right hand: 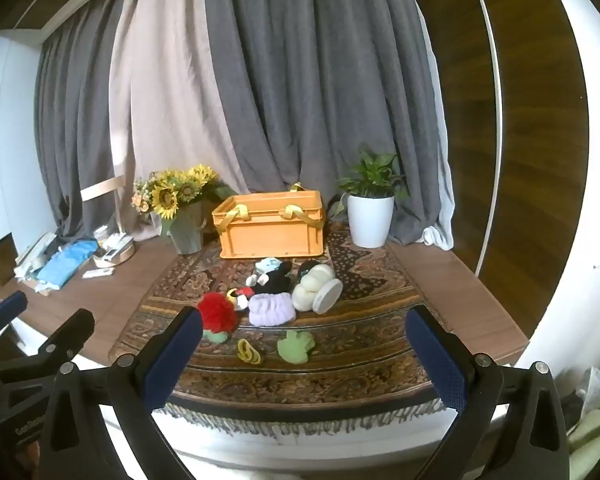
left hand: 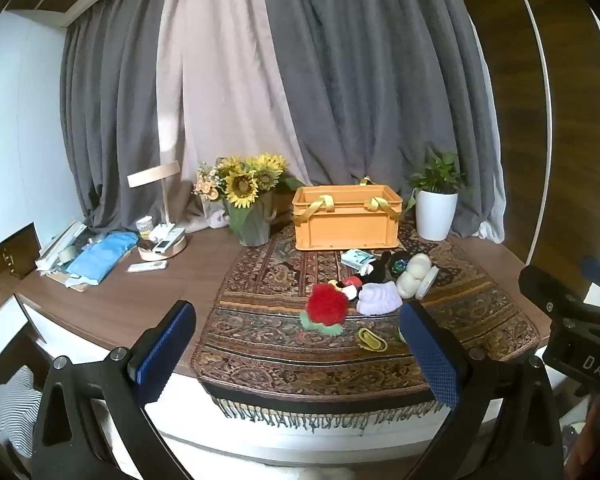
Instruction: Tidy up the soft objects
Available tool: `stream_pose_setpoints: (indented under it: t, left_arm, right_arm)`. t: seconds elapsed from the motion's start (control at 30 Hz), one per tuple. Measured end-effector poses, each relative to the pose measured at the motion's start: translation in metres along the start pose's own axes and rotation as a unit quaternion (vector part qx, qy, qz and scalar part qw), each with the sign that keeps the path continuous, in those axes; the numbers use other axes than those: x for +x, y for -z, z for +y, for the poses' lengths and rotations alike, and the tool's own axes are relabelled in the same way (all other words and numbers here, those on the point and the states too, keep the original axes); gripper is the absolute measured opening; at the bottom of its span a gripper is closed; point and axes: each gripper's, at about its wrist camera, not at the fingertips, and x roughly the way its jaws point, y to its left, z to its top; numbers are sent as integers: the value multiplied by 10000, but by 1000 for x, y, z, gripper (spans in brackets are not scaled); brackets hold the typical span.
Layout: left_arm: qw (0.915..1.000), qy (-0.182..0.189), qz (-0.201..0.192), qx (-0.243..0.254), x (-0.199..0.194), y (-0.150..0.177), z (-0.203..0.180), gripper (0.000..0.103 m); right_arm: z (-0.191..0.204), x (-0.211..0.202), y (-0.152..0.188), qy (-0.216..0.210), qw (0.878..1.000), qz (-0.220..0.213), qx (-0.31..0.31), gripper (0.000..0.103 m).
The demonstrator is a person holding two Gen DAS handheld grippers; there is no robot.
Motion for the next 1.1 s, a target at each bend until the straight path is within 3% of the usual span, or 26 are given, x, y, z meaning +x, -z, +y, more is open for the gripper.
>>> stream_pose_setpoints:
  t: [0.27,1.1]
  left_arm:
    - [9997,-202,-130,69,5,-4,2,103]
    - [9998,-168,-138,21,6,0,-2,103]
  right_arm:
    - [0,0,-1,62,10000,-28,39,102]
    - [-1,5,0,98,9999,48,85,102]
